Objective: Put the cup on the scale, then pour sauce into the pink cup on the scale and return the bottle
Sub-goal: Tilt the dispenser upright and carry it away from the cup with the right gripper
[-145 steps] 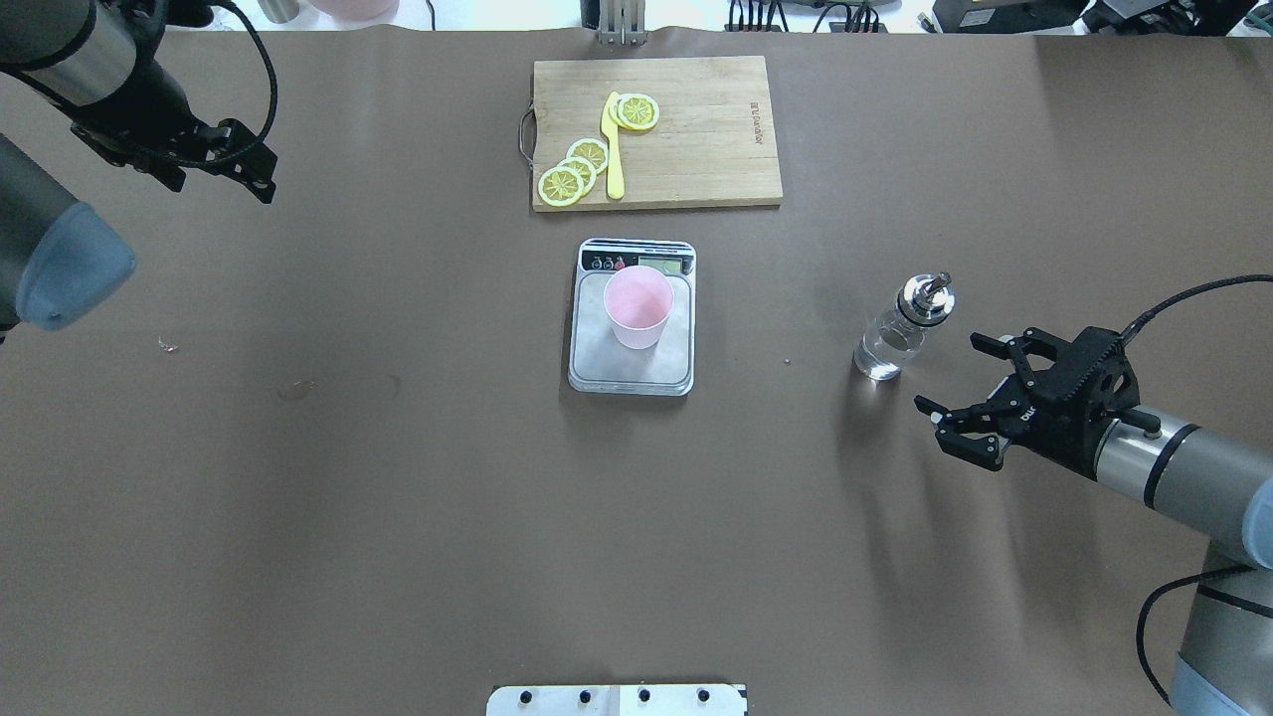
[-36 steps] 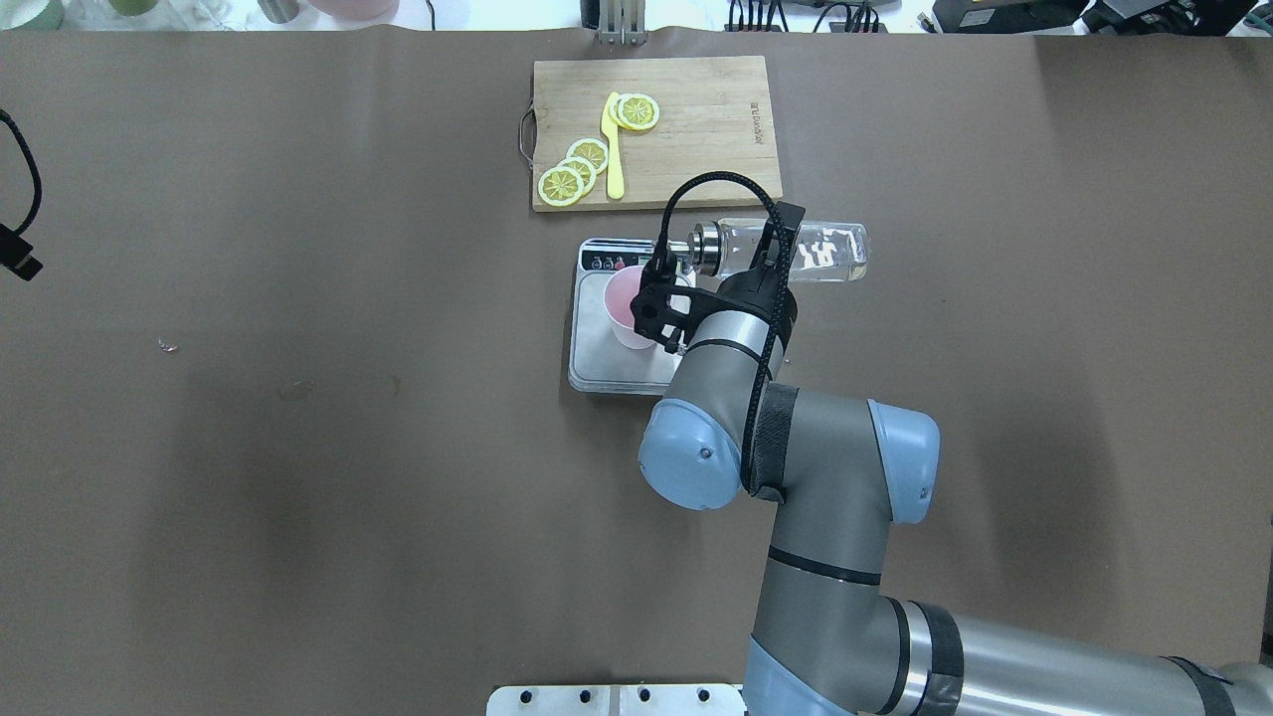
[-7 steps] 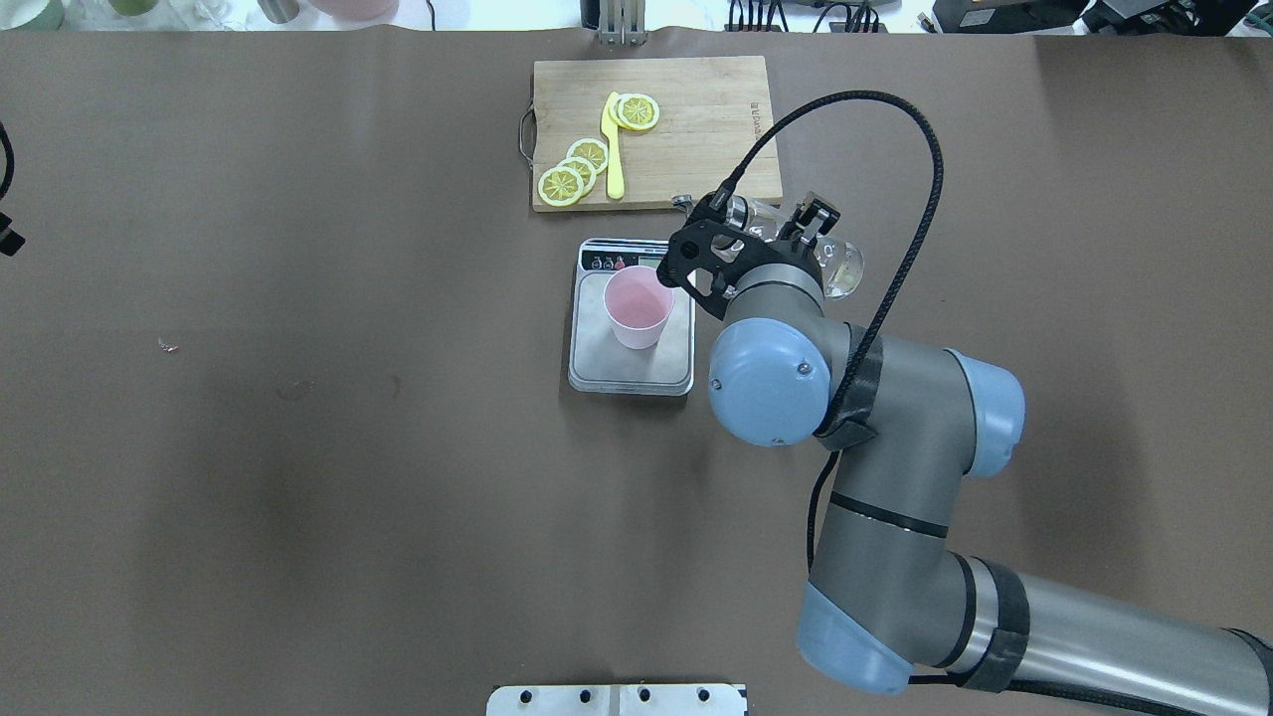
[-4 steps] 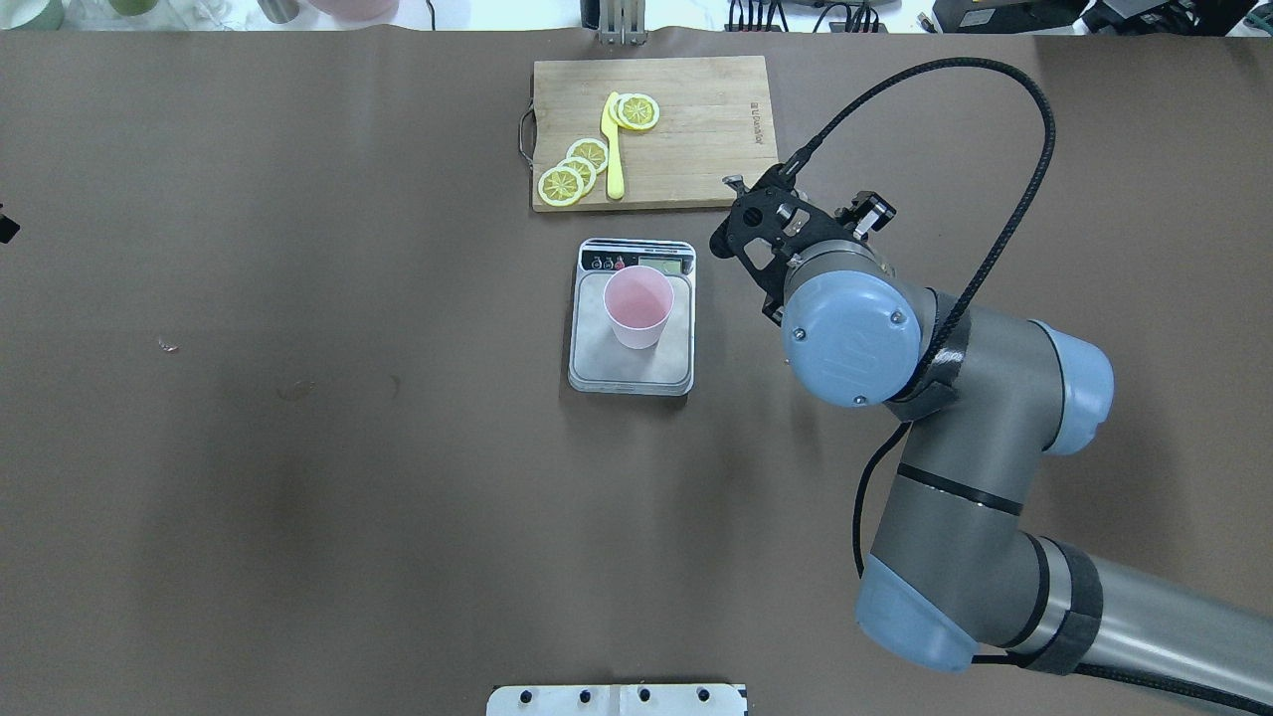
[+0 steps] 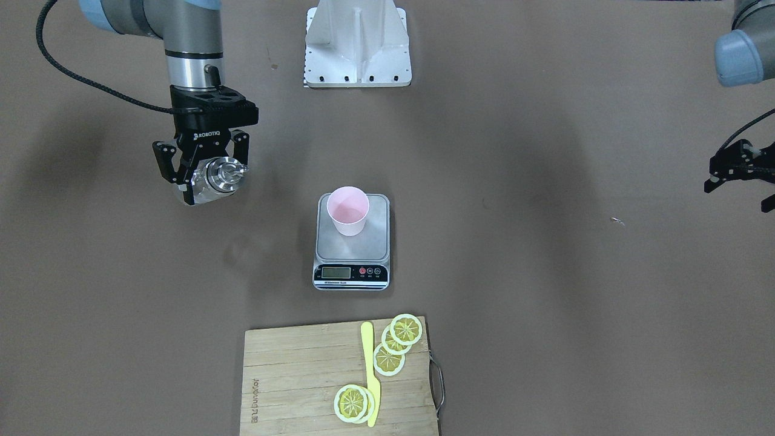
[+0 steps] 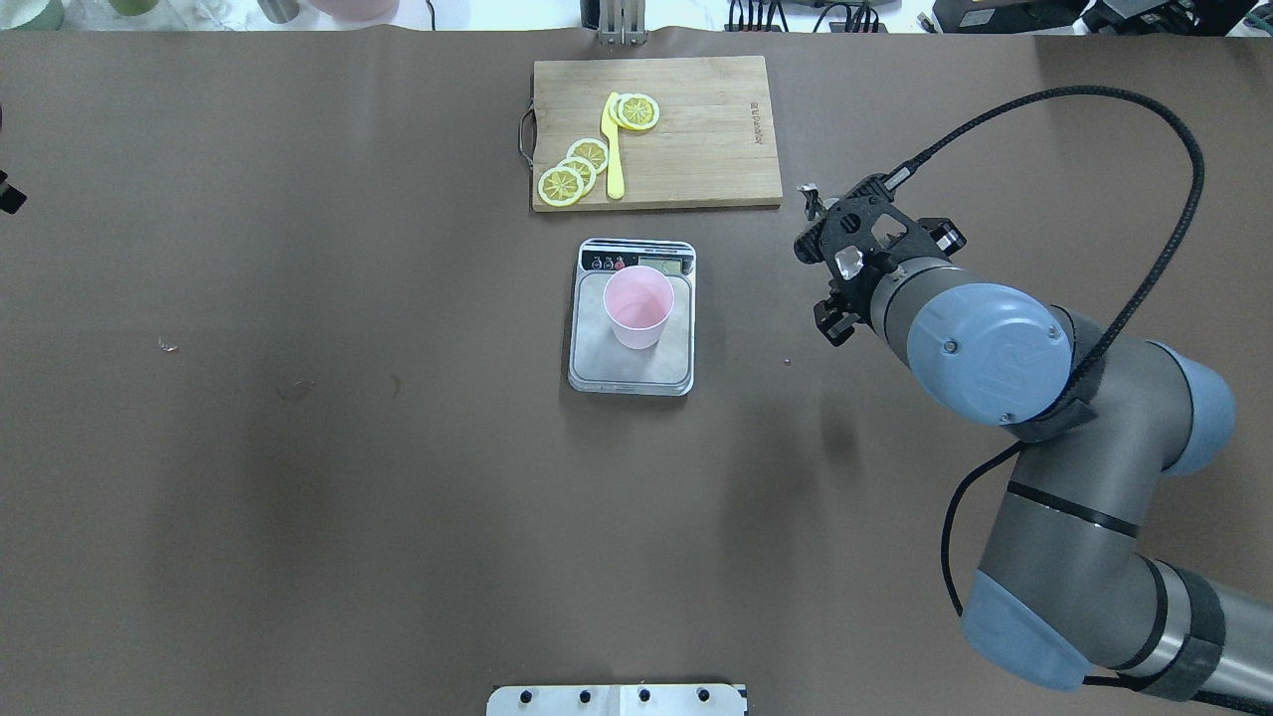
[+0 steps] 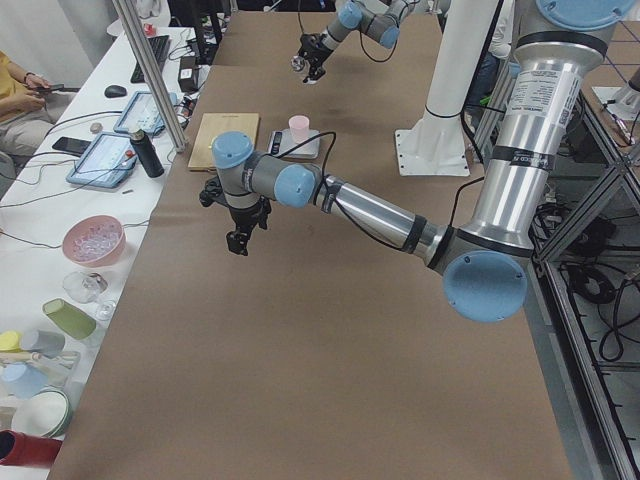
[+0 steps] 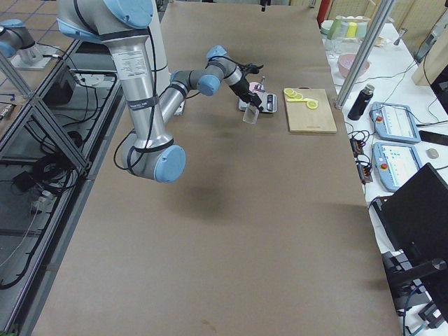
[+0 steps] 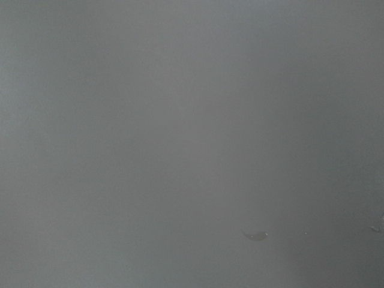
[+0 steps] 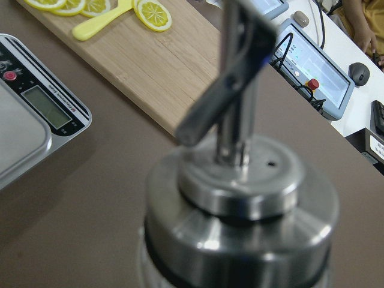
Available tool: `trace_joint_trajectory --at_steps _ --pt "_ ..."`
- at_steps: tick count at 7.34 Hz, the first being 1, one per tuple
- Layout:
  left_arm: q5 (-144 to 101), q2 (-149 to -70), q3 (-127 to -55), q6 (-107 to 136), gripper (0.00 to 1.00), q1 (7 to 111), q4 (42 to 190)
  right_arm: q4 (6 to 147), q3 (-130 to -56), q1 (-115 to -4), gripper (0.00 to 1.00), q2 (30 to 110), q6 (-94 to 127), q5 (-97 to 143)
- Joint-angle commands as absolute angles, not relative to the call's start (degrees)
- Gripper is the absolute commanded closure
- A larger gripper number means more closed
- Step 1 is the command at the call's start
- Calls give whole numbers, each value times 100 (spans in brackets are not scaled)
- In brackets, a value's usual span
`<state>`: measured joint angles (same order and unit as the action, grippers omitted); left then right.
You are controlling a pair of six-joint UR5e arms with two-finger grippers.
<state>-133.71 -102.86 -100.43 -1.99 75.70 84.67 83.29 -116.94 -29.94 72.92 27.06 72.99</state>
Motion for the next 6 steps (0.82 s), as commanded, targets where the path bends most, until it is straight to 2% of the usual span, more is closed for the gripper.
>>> trace_joint_trajectory --at_steps 1,4,6 --pt "-13342 -10301 -10046 -202 3 7576 8473 7272 -11785 -3006 77 7899 2725 7286" --pt "-13342 -10301 -10081 -202 3 7576 8473 5728 -11778 -2997 77 8777 2979 7295" --pt "-13333 -10301 -10072 -193 3 7576 8507 5188 -11742 -2997 77 9043 3067 7295"
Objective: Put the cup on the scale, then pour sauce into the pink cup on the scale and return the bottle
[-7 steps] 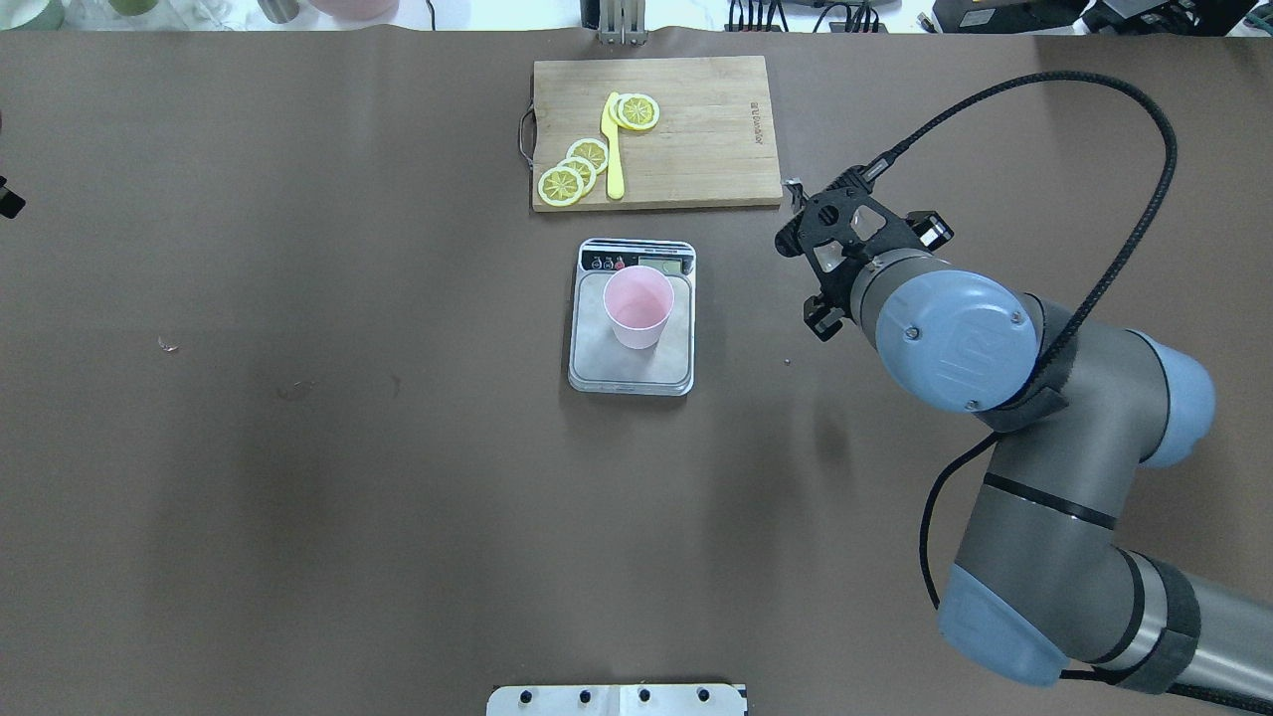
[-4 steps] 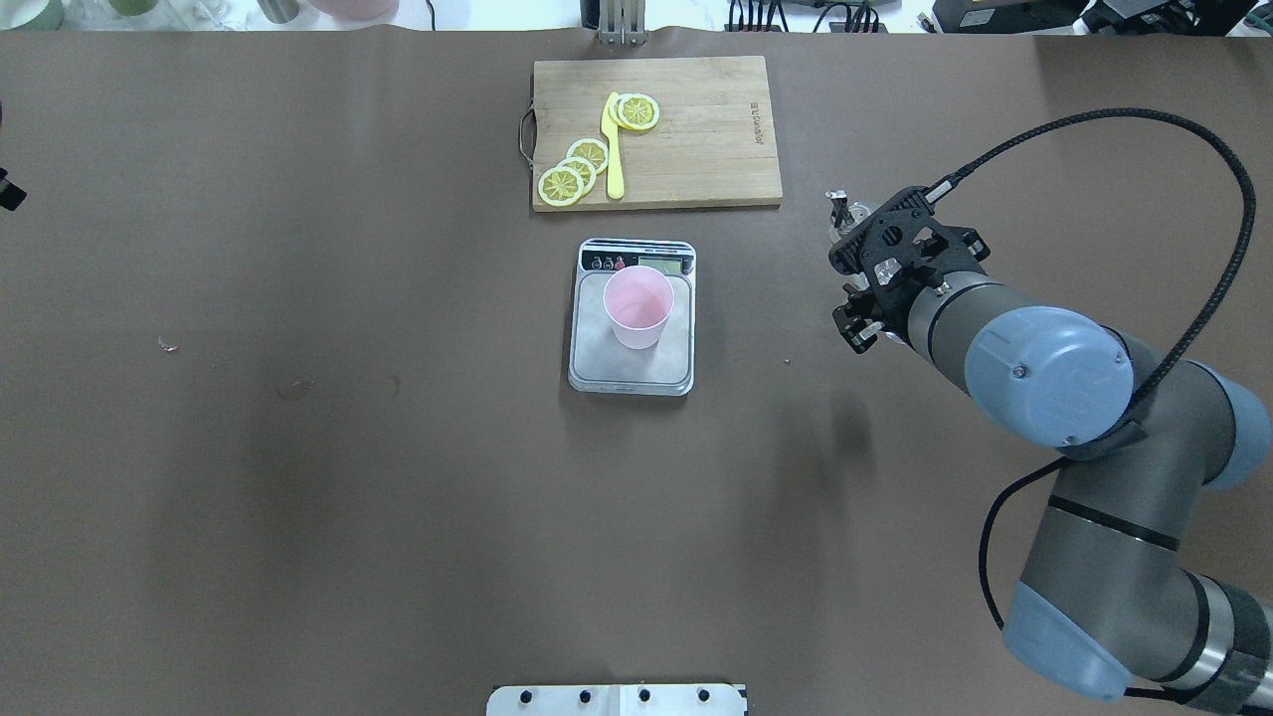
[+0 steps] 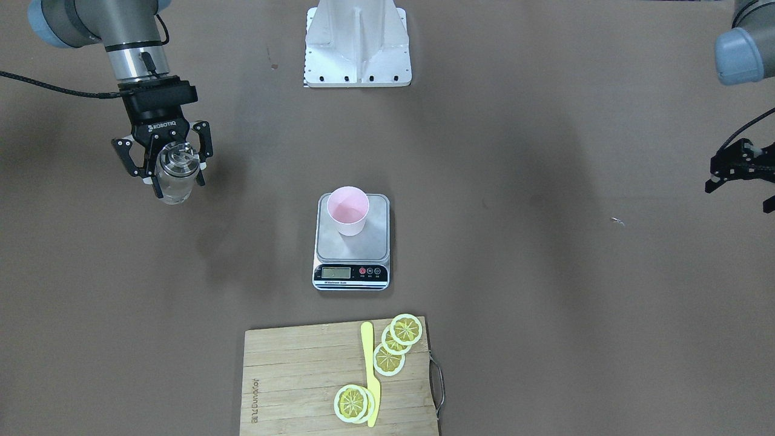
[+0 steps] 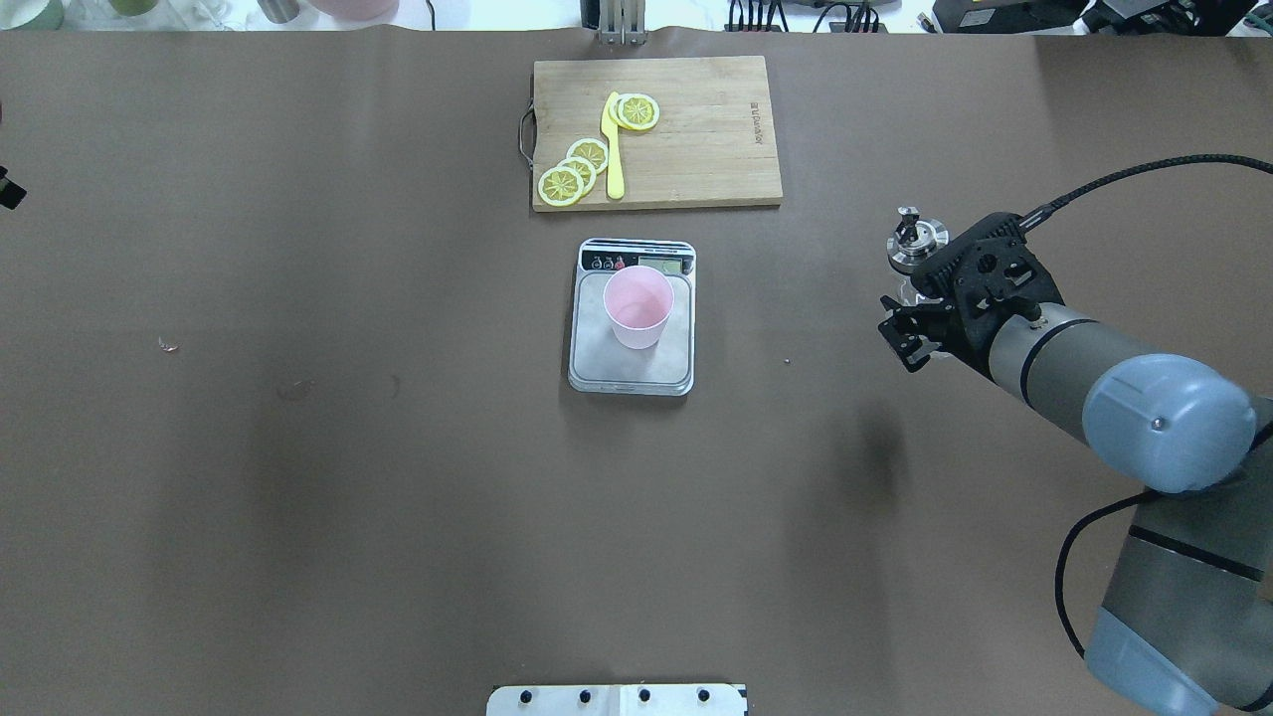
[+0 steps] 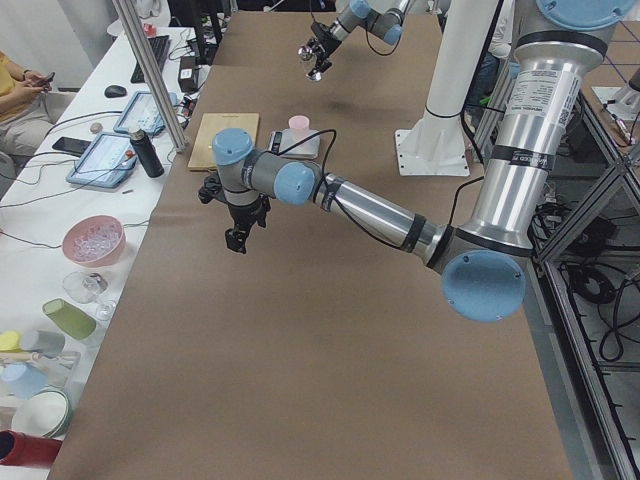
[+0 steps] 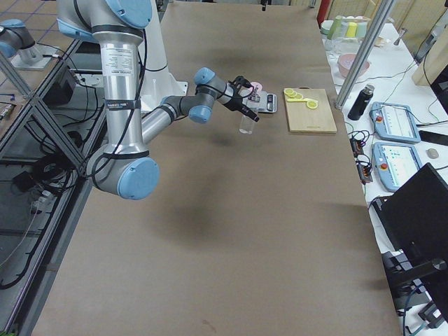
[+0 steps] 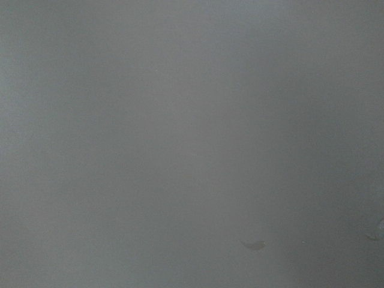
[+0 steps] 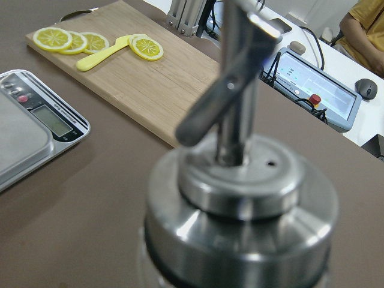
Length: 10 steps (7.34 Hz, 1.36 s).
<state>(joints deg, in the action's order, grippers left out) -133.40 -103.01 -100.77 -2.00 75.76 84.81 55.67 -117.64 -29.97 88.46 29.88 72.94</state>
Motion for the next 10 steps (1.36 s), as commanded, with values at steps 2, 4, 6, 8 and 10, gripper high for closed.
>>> trace_joint_trajectory --at_steps 2,4,6,8,10 --pt "-13333 -10301 -10081 -193 3 7576 8508 4312 -11437 -2997 77 9289 3453 7304" --pt "-13333 -10292 -10098 -193 3 7576 8508 3458 -10953 -3006 77 9413 3463 7304" --pt "-13324 -10292 -10125 -193 3 7576 8508 3182 -10802 -3006 77 9439 3804 7278" --pt "-13114 -10292 -10160 -176 3 7576 8508 3164 -10802 -3006 77 9474 4087 7251" --pt "-13113 -10292 -10160 -176 3 7576 8508 3033 -10793 -3006 77 9475 4139 7234"
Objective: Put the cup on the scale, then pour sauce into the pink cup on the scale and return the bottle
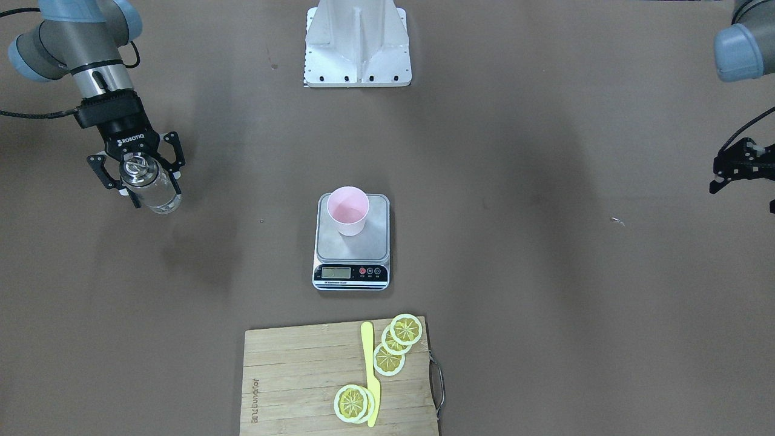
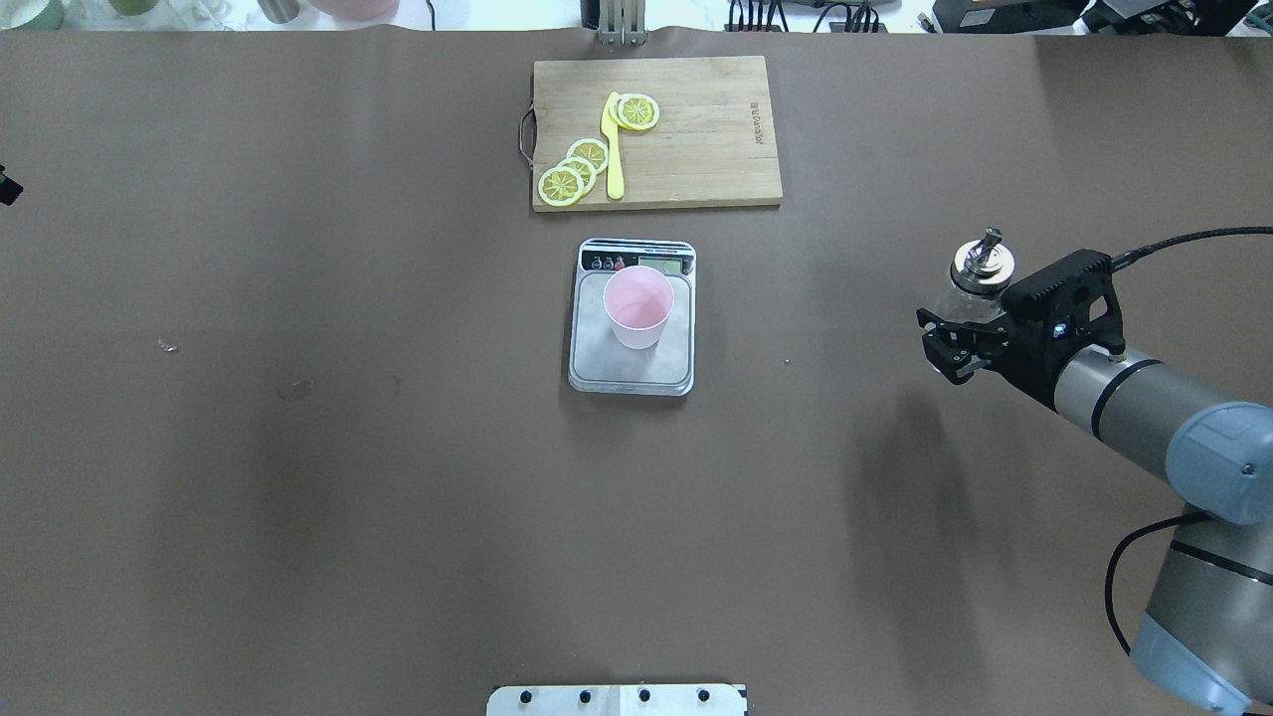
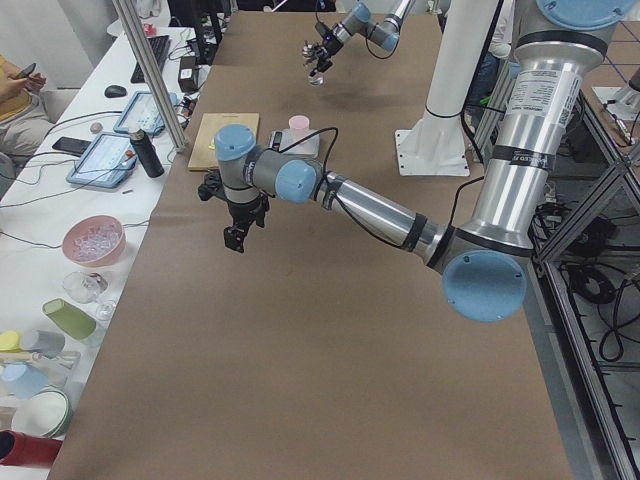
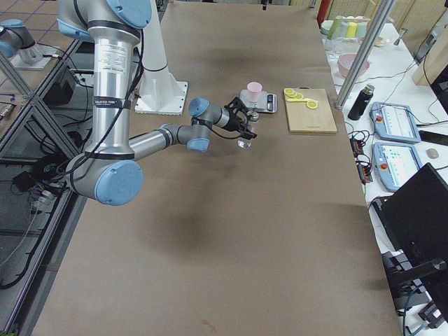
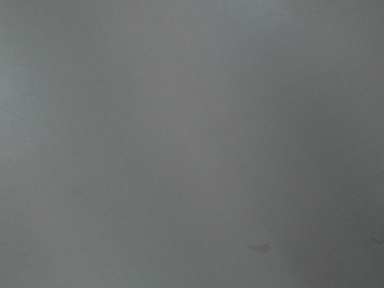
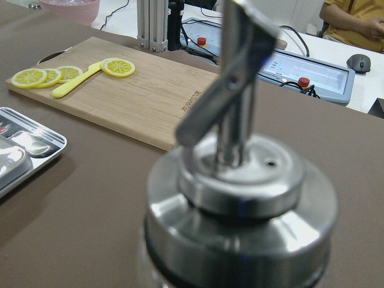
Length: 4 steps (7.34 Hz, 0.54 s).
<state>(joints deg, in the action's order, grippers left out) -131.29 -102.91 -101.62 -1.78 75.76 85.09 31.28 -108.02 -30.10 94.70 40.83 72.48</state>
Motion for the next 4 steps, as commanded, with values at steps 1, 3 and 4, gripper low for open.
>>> trace_joint_trajectory --at_steps 1,3,4 --pt "-13113 -10283 -10160 -176 3 7576 8508 2937 -10602 -2997 77 9457 4140 7190" --pt "-13113 -10283 -10160 -167 3 7576 8508 2551 -10285 -2997 77 9404 4140 7110" --pt "-13113 -10283 -10160 -167 3 7576 8517 2488 -10188 -2997 77 9396 4140 7102"
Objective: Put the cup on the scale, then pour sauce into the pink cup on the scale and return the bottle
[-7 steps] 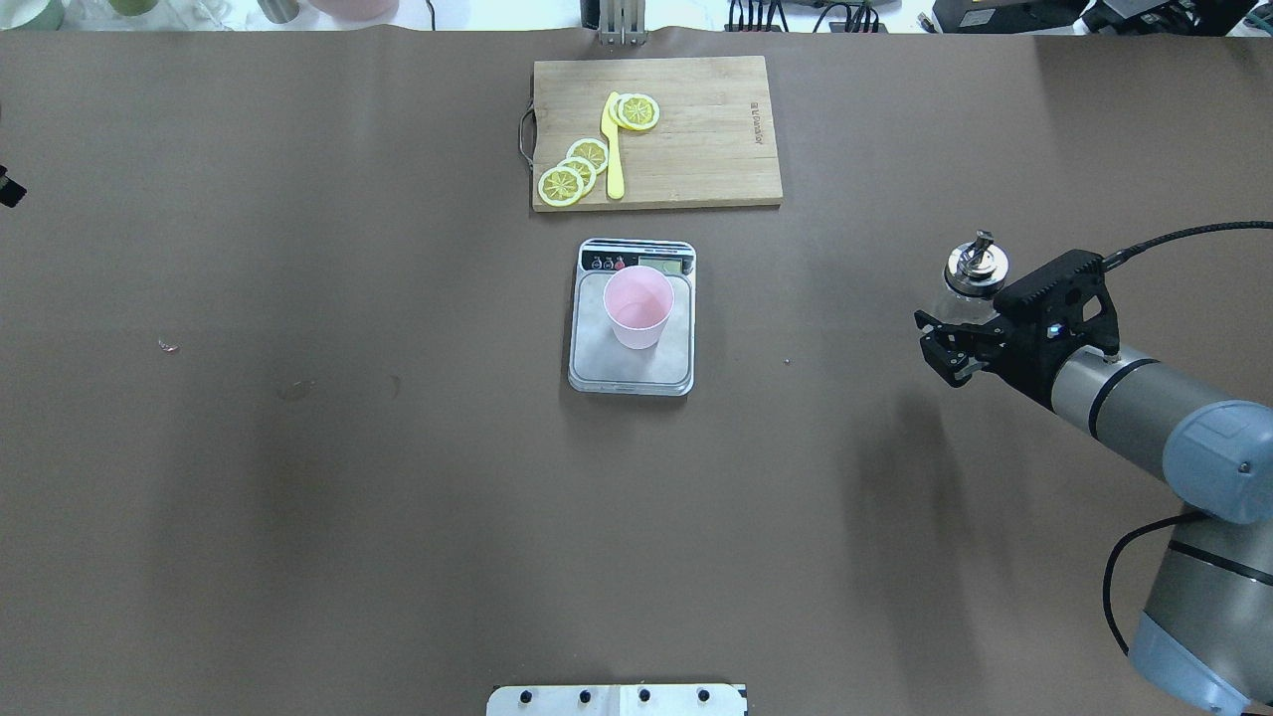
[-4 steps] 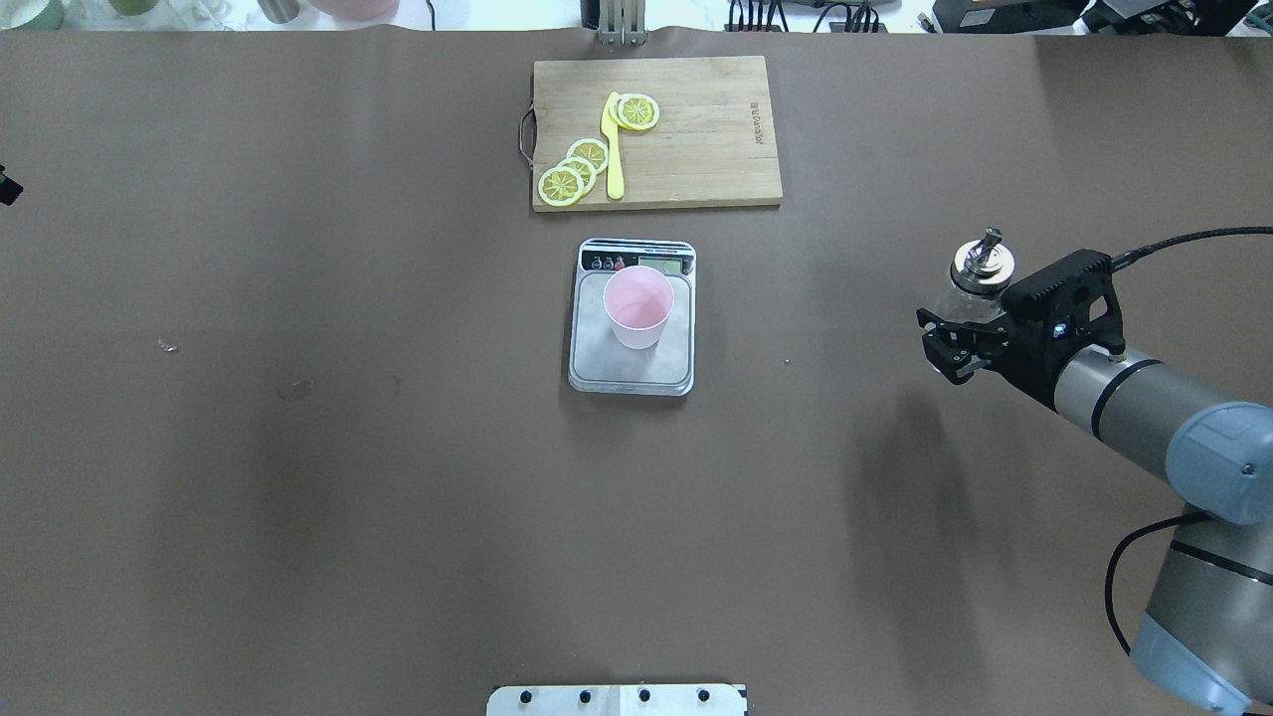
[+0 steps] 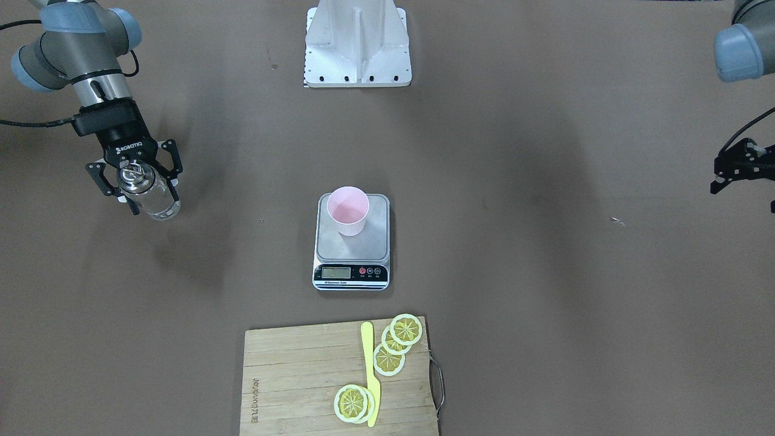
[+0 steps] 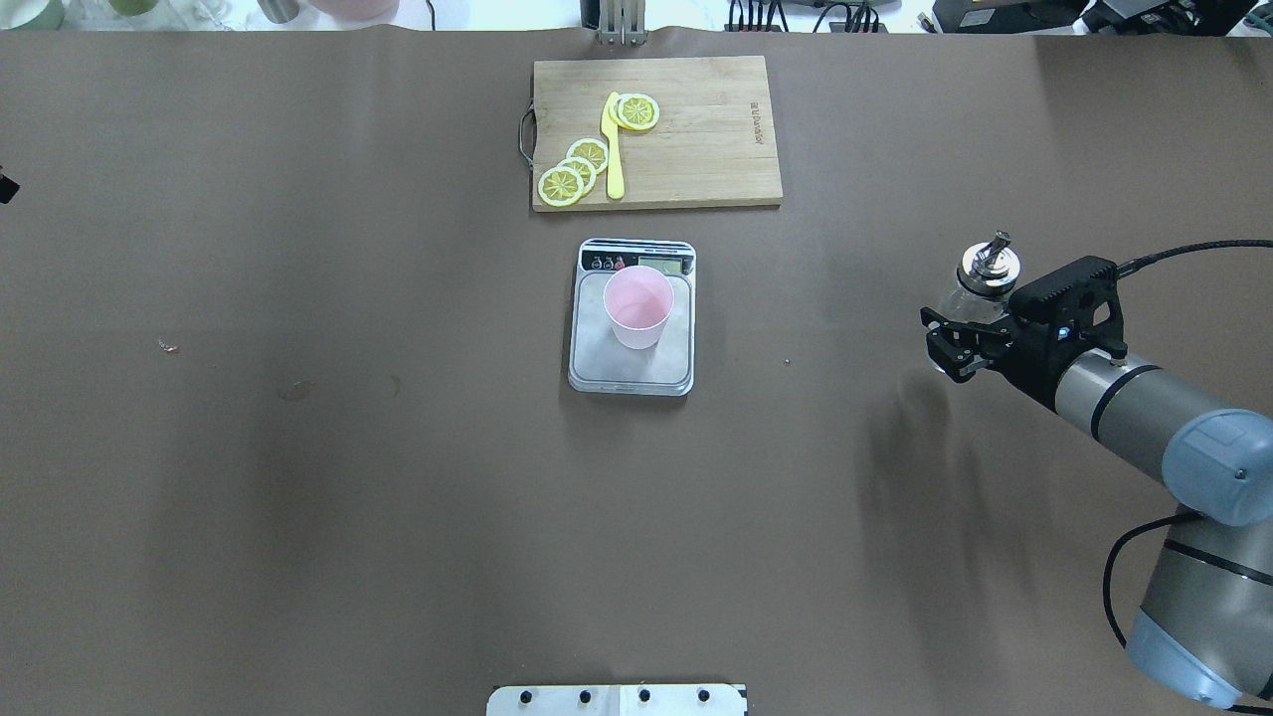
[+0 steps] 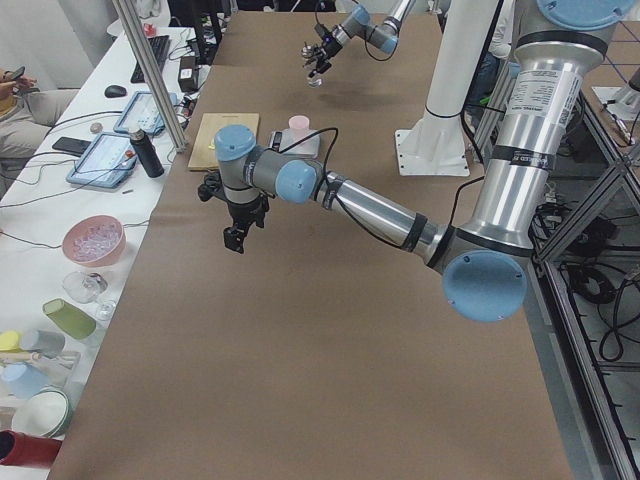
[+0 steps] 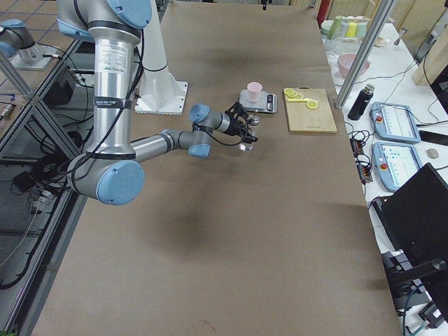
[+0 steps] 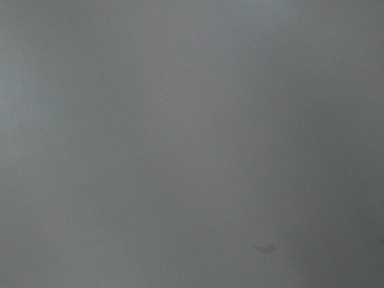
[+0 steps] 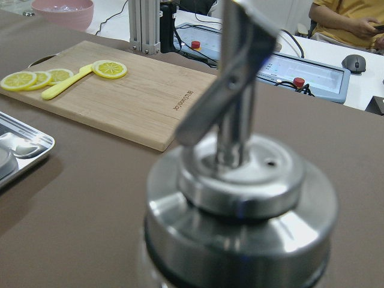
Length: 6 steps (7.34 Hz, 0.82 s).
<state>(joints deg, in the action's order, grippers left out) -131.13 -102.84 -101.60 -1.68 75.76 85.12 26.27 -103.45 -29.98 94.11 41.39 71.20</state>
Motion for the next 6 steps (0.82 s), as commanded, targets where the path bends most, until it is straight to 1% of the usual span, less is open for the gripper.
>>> trace_joint_trajectory --at_steps 1,2,6 --pt "-13113 -10283 -10160 -167 3 7576 8517 2348 -10073 -2988 77 9387 4140 7084" --pt "-13113 -10283 -10160 -167 3 7576 8517 2068 -9890 -2988 77 9387 4140 7110" --pt "-13113 -10283 -10160 -176 3 7576 8517 1793 -9608 -2962 77 9290 4149 7137"
